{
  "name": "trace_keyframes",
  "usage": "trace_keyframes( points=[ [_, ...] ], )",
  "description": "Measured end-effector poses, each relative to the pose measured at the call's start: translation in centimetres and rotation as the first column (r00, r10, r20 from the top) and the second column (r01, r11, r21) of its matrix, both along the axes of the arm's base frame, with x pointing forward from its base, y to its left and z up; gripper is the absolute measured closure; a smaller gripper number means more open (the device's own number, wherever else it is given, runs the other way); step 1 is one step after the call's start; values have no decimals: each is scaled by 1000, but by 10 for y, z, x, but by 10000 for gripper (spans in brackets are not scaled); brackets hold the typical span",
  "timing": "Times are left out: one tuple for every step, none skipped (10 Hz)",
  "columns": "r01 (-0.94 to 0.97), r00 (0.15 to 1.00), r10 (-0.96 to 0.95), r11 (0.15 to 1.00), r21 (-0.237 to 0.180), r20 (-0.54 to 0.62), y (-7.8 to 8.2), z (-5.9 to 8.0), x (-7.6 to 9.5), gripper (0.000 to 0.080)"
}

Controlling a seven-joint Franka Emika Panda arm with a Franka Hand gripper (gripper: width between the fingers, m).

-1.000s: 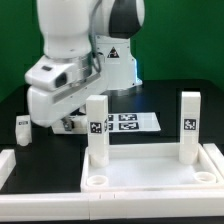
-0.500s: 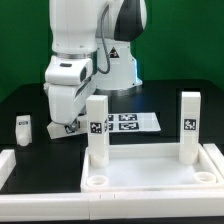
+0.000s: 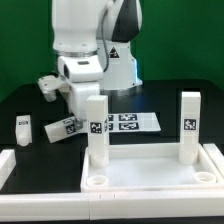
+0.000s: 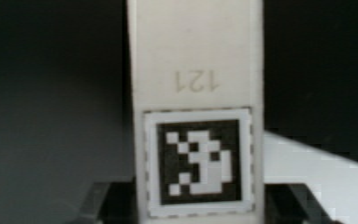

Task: Assemble desk

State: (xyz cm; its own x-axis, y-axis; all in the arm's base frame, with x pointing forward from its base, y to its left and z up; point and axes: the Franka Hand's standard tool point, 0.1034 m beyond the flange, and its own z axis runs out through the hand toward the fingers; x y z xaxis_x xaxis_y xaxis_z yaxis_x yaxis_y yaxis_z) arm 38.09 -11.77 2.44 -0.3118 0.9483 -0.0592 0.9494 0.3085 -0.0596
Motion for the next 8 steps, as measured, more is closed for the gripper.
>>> trace_keyframes(
  points=[
    [-76,997,76,997,-6,-8,-1,0,-1,514],
    [-120,993,120,993,-10,-13,-1,0,-1,514],
    [-197,980,196,980,-11,-21,-3,0,-2,514],
    [-356,934,356,935,-1,-35,-6,0,-4,514],
    [-463,885,463,886,11,-44,1,-2,-5,514],
    [-542,839,542,840,22,-49,10,-3,-5,514],
    [-565,823,566,825,27,-55,11,-5,-5,514],
    [-611,789,611,791,27,-64,12,-5,-4,514]
  ],
)
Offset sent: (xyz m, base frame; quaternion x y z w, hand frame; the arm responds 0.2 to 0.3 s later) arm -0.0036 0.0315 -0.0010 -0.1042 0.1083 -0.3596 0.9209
